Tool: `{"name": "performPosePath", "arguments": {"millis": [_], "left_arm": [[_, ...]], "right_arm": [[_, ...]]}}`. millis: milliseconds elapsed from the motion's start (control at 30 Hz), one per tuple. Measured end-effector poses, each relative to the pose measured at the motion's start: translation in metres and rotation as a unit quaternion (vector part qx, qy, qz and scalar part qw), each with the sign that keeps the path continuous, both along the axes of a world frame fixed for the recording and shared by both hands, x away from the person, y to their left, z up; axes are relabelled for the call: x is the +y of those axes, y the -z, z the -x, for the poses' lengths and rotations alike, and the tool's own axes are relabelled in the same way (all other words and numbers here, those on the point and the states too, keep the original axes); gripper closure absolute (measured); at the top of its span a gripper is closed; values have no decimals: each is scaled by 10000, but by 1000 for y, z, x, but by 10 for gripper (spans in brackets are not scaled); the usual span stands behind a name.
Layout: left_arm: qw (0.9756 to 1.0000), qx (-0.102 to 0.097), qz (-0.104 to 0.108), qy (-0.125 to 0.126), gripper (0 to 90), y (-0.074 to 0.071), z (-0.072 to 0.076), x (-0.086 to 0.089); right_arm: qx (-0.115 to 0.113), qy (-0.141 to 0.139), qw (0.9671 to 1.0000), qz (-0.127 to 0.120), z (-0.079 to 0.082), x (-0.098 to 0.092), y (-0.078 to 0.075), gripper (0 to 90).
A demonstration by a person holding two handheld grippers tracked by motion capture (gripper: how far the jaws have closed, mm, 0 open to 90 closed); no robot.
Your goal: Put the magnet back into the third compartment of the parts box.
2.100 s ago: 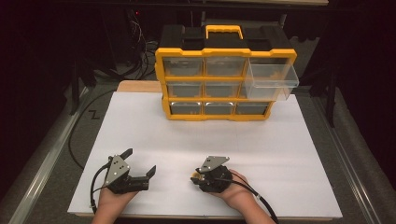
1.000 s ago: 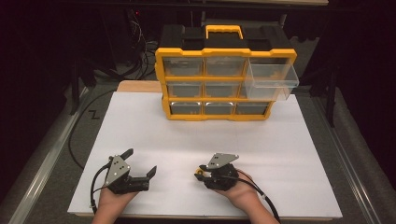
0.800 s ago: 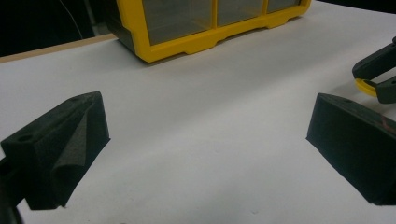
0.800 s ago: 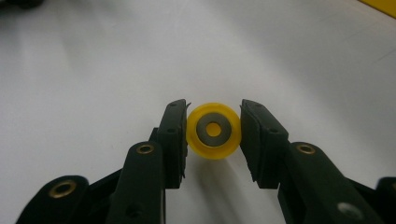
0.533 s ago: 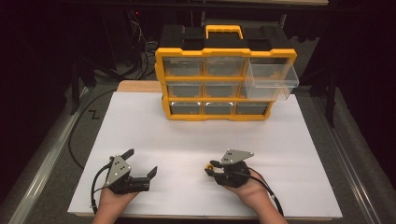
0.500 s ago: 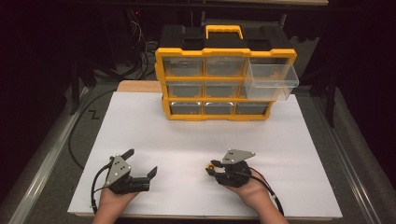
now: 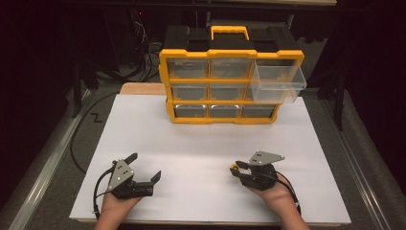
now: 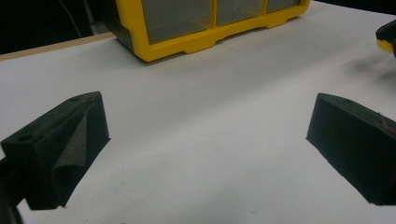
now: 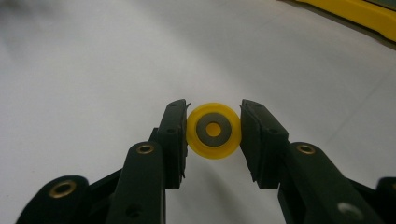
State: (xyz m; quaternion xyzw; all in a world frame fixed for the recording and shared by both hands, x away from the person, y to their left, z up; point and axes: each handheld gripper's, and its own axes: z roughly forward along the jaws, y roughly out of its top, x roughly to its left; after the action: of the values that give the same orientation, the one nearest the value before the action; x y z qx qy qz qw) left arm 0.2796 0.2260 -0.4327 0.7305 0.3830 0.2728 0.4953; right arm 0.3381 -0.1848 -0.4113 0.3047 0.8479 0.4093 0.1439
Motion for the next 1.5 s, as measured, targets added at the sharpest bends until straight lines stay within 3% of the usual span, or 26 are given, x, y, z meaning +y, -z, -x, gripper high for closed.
{"name": "performPosePath", "arguments": {"millis": [267, 400, 433, 500, 733, 867, 1133, 1500], "left_arm": [[10000, 37, 48, 51, 1, 0, -1, -2], [10000, 50, 48, 43, 1, 1, -1, -2], [10000, 11, 39, 34, 1, 1, -1, -2], [10000, 15, 38, 34, 1, 0, -1, -2], [9999, -55, 44, 75, 1, 0, -1, -3], [9999, -66, 44, 90, 1, -1, 0, -4], [9999, -60, 48, 103, 1, -1, 0, -4], [9998, -112, 65, 119, 1, -1, 0, -4]], "right_arm": [[40, 54, 9999, 157, -2, -4, 3, 649], [185, 40, 9995, 249, -2, 0, 5, 649], [224, 9, 9989, 406, -1, 2, 7, 649], [245, 4, 9986, 467, -1, 3, 7, 648], [553, 30, 9970, 535, -2, -5, 1, 649], [636, -24, 9954, 718, -3, -5, -2, 649], [842, -303, 9885, 1216, -4, 4, -9, 648], [1018, -494, 9804, 1613, -4, 7, -15, 648]]}}
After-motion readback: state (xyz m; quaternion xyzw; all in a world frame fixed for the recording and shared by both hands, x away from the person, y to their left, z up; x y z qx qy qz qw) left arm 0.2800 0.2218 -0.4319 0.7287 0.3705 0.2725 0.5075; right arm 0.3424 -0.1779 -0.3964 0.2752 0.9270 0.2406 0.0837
